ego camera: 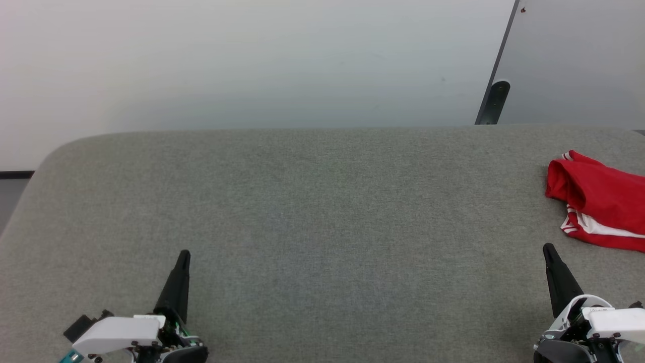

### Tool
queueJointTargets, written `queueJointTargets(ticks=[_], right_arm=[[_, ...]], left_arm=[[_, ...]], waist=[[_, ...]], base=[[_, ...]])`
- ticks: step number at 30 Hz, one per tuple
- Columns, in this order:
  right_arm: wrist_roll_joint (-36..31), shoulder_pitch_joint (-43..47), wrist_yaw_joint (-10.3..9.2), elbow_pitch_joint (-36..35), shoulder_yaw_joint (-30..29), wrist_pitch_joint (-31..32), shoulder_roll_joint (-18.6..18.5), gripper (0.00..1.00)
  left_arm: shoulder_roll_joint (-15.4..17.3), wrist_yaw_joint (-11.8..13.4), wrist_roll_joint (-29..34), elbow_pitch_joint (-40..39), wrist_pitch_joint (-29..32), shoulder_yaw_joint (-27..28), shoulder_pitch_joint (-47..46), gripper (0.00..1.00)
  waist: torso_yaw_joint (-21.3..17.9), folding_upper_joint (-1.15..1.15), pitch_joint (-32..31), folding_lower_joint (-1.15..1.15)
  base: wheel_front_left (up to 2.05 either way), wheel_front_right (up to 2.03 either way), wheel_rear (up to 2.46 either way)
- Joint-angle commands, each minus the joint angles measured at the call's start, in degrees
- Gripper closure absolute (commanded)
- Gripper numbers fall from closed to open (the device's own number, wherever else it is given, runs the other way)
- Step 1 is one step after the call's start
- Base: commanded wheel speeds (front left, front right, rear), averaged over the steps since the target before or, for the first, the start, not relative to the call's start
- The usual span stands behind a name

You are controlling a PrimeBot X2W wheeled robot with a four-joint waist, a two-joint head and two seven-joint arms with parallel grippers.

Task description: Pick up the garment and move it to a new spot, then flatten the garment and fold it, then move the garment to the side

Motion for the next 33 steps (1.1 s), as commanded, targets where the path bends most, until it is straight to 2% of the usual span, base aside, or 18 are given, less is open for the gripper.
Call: queueJointTargets(ticks=[1,33], right_arm=[[0.3,-0.1,0.0,-0.1,0.1,0.1,0.2,1.0],[0.3,-0.1,0.01,-0.1,0.1,0.1,0.2,1.0]], left_arm=[[0.1,-0.4,-0.2,0.1,0.2,0.1,-0.6,1.0],[0.1,-0.4,-0.2,0.1,0.2,0.1,-0.6,1.0]], waist=[[0.0,0.0,0.0,0.0],[0.0,0.0,0.0,0.0]], base=[[0.0,0.0,0.0],[0.0,0.0,0.0]])
